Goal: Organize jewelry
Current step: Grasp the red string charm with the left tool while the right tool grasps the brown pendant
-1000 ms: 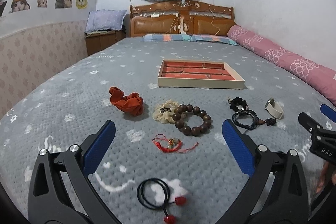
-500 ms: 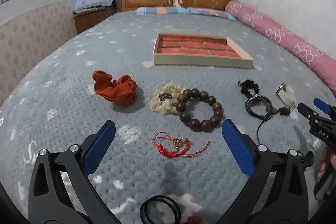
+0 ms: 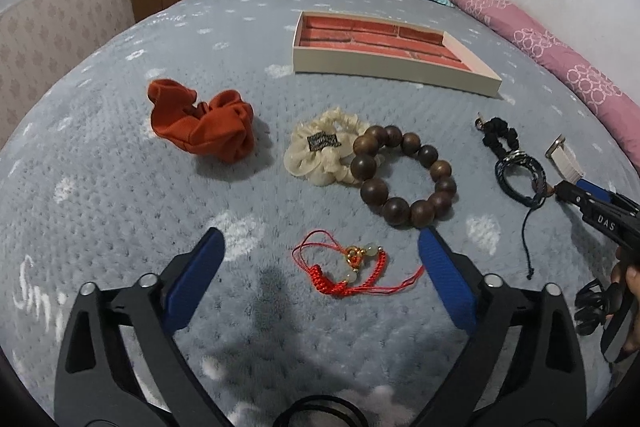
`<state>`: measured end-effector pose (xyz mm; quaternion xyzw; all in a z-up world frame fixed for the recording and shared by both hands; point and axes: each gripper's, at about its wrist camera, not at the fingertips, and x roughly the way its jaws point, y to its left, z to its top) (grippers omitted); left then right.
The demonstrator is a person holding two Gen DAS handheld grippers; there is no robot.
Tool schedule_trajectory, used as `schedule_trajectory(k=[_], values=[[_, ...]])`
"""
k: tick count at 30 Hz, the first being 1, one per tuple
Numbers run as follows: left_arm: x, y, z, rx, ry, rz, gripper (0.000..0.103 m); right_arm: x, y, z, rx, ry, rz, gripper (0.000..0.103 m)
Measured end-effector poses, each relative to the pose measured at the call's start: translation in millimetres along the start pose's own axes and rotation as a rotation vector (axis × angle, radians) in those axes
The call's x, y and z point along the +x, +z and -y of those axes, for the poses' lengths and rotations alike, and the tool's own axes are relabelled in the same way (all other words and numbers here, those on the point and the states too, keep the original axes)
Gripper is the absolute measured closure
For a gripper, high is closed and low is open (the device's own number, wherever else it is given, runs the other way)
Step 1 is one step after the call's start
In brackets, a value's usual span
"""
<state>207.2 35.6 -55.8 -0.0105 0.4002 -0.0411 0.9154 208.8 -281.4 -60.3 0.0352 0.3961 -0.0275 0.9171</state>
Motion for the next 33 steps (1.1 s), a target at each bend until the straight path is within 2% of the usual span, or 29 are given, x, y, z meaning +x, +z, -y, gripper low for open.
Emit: schedule_trajectory(k=[4,9,16,19,23,28,33], values=[[10.1,0.6,-2.6,-0.004,-0.003,-0.035,0.023,7.1,0.1,0.6,0.011,-0.001,-0.028,0.061],[18.5,-2.6,-2.2,-0.004,0.001,-0.069,0.036,10.3,-0.8,1.7,0.02,0.005,-0.04,0.062],[21.5,-9.0,-2.1,-0.002,-0.016,-0.096,0.044,12.8,-0.7,2.2,0.027,0.02,-0.047,0.066],[22.6,-9.6,0.5,0.008,-0.028,-0.095,0.054,14.2,-1.0,3.7,0.032,0.026,-0.051,0.067],[22.5,-10.5,2.8,0.016,-0.022,-0.095,0.058,15.1,-1.1,4.6,0.036,0.032,-0.055,0.07],[22.4,-10.5,-1.7,-0.007,-0.018,-0.094,0.072,15.4,-1.1,3.9,0.032,0.039,-0.055,0.076],[23.0,-10.0,-7.5,-0.026,-0.029,-0.089,0.094,15.8,-1.5,4.4,0.037,0.048,-0.054,0.077]])
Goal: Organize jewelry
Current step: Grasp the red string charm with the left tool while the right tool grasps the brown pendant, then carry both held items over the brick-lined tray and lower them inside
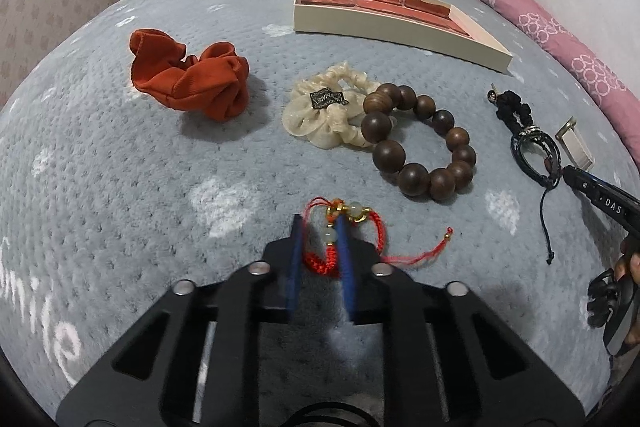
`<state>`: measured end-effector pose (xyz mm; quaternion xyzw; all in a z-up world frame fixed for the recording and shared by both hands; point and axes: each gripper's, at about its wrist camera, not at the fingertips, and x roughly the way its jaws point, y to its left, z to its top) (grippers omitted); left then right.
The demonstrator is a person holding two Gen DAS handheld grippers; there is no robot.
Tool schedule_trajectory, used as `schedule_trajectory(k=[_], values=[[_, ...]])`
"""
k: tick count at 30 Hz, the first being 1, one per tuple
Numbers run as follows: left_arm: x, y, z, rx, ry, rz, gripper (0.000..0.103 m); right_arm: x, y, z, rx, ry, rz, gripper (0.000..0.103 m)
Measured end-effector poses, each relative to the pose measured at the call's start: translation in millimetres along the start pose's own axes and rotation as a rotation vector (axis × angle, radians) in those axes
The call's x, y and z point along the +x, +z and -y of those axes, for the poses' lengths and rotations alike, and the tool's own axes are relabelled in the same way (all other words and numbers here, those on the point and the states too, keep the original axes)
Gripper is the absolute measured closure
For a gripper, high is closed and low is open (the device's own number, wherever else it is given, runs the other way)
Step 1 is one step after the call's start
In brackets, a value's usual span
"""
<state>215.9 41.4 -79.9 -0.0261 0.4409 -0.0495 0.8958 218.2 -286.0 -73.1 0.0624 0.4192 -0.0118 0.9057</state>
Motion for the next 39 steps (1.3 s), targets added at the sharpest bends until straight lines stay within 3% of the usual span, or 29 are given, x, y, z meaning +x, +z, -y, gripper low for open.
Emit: schedule_trajectory(k=[9,19,31,39], values=[[-3.5,0.6,0.4,0.009,-0.018,0.013,0.097,-2.4,-0.4,1.7,0.004,0.019,0.012,0.079],[-30.4,20.0,6.5,0.052,-0.02,0.096,0.097,-18.5,12.0,-6.0,-0.045,0.026,0.073,0.079],[-41.4,84.5,9.8,0.062,-0.059,0.158,0.097,-22.0,56.8,-14.4,-0.089,0.018,0.106,0.079],[-25.4,150.3,22.9,0.075,-0.065,0.185,0.097,-17.7,107.8,-27.9,-0.118,0.013,0.143,0.079]])
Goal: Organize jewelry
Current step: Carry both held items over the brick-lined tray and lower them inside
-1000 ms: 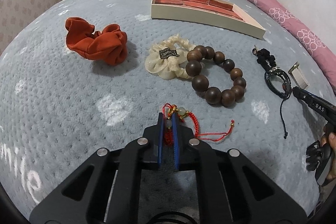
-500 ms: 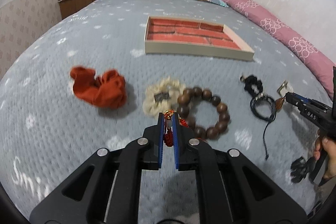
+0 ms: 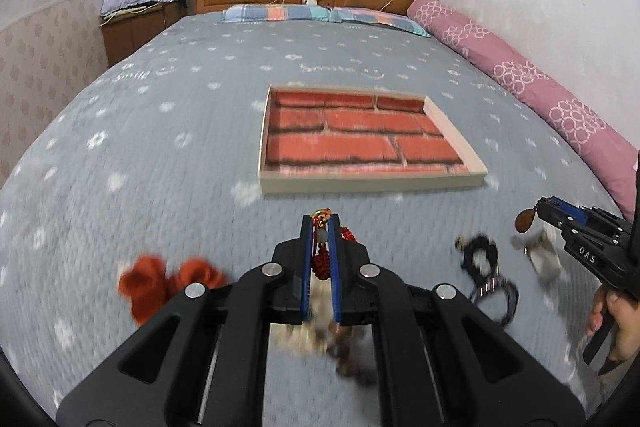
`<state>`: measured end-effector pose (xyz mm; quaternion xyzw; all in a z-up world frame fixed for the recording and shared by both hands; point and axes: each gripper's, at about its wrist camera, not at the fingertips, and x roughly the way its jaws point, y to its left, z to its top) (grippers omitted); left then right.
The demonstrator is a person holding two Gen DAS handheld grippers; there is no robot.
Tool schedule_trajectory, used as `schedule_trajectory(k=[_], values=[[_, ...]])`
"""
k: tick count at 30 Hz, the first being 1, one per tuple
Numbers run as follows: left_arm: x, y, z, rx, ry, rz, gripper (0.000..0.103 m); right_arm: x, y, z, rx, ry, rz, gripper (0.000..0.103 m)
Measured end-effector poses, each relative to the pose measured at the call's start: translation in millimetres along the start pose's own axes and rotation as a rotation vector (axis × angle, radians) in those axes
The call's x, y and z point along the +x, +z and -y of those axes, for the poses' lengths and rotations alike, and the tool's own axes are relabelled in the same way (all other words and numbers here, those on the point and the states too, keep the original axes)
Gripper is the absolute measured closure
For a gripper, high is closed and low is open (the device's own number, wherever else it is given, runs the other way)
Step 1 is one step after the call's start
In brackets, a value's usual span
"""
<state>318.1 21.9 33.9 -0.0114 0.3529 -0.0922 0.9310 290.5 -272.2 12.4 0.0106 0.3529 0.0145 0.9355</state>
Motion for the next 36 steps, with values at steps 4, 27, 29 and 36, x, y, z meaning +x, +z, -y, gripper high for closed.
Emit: schedule_trajectory(k=[4,27,29,36], values=[[26.0,33.5,3.9,0.0,0.001,0.003,0.097,17.4,40.2,-4.1,-0.01,0.0,0.02,0.079],[244.7,153.6,0.7,-0.018,0.093,-0.086,0.097,215.3,168.8,-22.5,0.062,0.005,-0.031,0.079],[259.2,158.4,-1.2,-0.018,0.101,-0.105,0.097,226.8,170.8,-22.7,0.061,0.0,-0.049,0.079],[293.4,163.8,-6.5,-0.026,0.115,-0.18,0.097,258.1,171.2,-21.2,0.079,-0.015,-0.131,0.079]])
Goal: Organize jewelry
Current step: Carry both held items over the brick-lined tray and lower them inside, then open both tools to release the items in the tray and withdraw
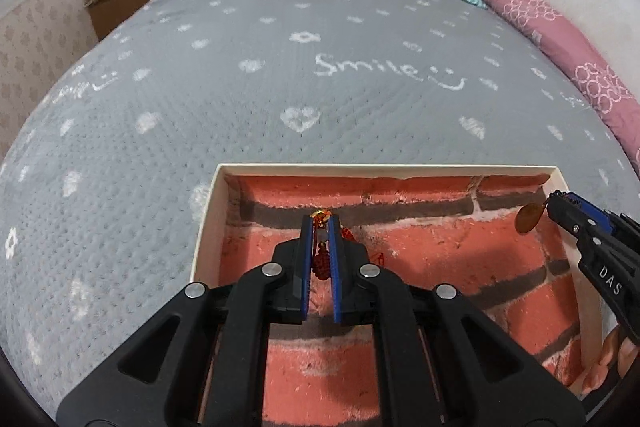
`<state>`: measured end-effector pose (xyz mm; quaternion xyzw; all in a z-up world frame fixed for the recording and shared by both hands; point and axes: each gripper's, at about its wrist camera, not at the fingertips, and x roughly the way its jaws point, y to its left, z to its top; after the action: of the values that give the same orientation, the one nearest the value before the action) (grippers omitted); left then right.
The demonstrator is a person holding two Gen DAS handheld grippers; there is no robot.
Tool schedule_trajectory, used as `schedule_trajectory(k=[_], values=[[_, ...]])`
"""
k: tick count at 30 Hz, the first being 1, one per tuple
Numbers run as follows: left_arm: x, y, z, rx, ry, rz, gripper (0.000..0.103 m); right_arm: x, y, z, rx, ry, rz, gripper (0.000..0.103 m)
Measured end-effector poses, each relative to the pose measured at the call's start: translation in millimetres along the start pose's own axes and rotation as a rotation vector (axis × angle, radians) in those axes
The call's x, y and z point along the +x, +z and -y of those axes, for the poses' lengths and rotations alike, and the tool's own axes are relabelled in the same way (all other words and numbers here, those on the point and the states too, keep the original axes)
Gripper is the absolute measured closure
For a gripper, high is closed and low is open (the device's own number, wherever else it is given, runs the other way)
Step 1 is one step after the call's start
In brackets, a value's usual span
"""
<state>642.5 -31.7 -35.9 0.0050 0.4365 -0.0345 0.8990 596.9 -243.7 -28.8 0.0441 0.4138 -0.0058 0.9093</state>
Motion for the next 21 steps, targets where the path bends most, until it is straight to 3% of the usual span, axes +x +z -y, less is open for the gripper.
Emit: schedule_trajectory(k=[6,13,16,18,20,21], values=[[19.3,-0.4,6.5,0.038,0.042,-0.071,0.097,14.4,2.1,0.1,-0.007,-0.022,-0.062,0.079],[28.7,-0.8,-1.0,0.013,0.046,-0.107,0.093,26.2,-1.8,2.1,-0.005,-0.029,-0.106,0.079],[27.4,-0.8,-2.1,0.004,0.045,-0.098,0.078,29.9,-5.3,3.6,0.004,-0.021,-0.115,0.079],[23.8,-0.4,-0.8,0.011,0.058,-0.082,0.06,31.3,-6.4,3.3,0.002,-0.017,-0.122,0.078],[17.8,-0.9,0.0,0.015,0.062,-0.066,0.051,27.3,-6.3,2.6,0.005,-0.018,-0.111,0.077],[13.5,-1.0,-1.0,0.013,0.059,-0.062,0.05,24.3,-5.4,2.7,0.008,-0.014,-0.103,0.07]])
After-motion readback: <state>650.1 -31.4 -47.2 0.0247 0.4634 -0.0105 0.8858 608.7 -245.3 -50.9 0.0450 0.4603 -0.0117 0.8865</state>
